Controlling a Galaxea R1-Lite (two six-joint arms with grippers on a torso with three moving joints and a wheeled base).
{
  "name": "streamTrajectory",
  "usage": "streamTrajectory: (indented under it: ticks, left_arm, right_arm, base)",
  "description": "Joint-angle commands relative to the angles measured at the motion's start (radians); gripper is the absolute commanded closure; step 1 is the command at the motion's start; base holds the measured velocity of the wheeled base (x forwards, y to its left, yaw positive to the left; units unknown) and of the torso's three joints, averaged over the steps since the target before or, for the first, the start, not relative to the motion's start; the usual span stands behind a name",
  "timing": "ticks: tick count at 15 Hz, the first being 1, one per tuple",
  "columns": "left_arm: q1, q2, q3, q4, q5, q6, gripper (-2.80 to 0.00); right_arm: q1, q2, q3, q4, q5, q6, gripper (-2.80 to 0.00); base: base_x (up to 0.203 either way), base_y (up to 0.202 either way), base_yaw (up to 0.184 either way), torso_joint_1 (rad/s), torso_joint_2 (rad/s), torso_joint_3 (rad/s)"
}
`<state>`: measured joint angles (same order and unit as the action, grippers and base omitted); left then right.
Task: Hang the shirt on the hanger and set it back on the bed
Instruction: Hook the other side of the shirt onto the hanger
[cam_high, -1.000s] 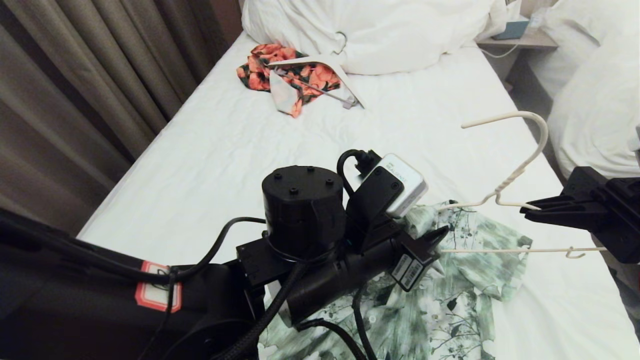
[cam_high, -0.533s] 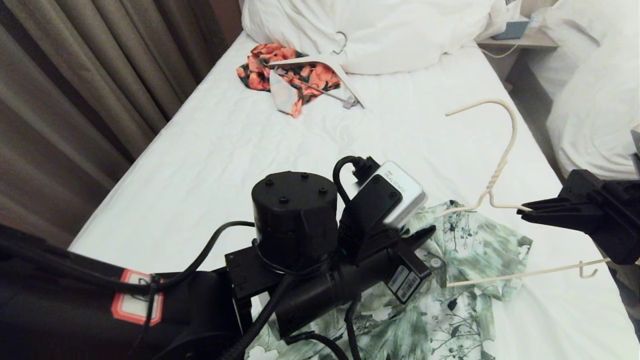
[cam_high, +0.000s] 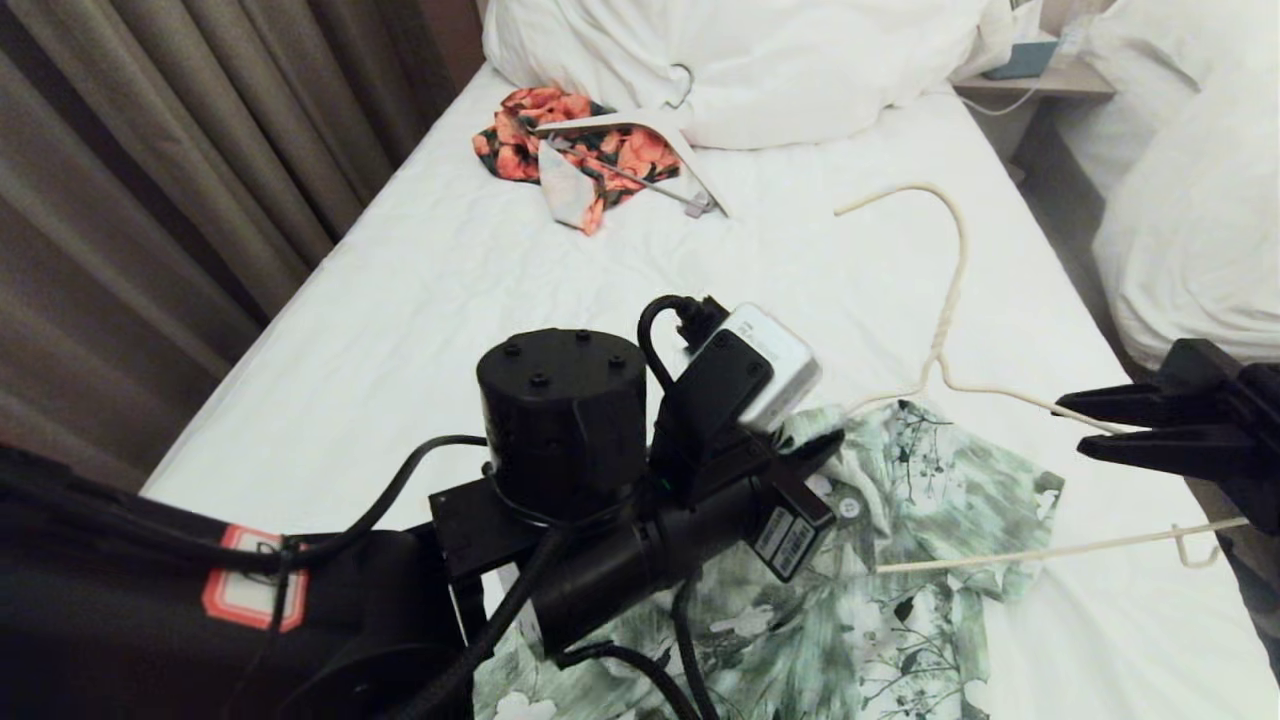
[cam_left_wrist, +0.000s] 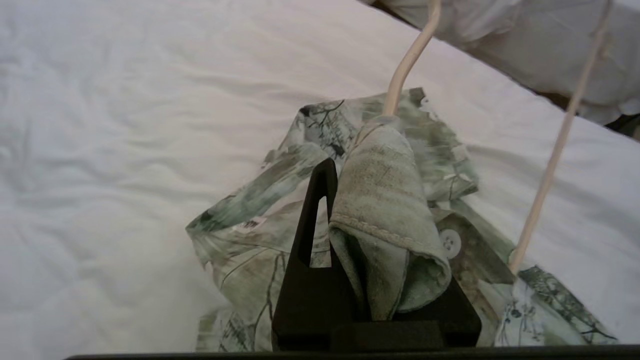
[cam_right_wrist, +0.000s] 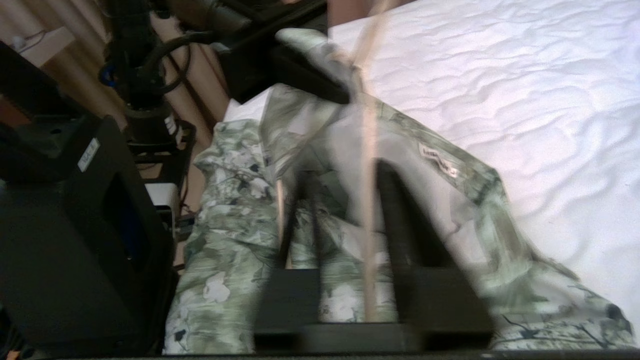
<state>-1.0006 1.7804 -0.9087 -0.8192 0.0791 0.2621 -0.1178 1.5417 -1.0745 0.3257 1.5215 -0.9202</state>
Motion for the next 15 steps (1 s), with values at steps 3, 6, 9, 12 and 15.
streamTrajectory:
  ticks: [3, 6, 9, 12, 15]
  left_arm:
    - [-0.006, -0.019, -0.001, -0.005, -0.004, 0.002, 0.00]
    - [-0.009, -0.040, 0.004, -0.010, 0.019, 0.000, 0.00]
    - [-0.012, -0.077, -0.009, -0.012, 0.027, -0.021, 0.00]
    - [-0.009, -0.125, -0.030, -0.011, 0.028, -0.081, 0.00]
    - [0.000, -0.163, -0.029, -0.012, 0.028, -0.128, 0.00]
  right_arm:
    - [-0.009, -0.053, 0.002, 0.013, 0.009, -0.007, -2.80]
    - [-0.106, -0.116, -0.043, 0.148, 0.009, 0.012, -2.80]
    - [-0.258, -0.177, -0.176, 0.360, 0.009, 0.189, -2.80]
    - [-0.431, -0.213, -0.182, 0.425, 0.009, 0.317, -2.80]
    - [-0.578, -0.227, -0.166, 0.471, 0.009, 0.393, -2.80]
  base:
    - [0.000, 0.000, 0.000, 0.000, 0.00, 0.000]
    - [0.000, 0.000, 0.000, 0.000, 0.00, 0.000]
    - [0.000, 0.000, 0.000, 0.000, 0.00, 0.000]
    - [0.000, 0.000, 0.000, 0.000, 0.00, 0.000]
    - [0.000, 0.000, 0.000, 0.000, 0.00, 0.000]
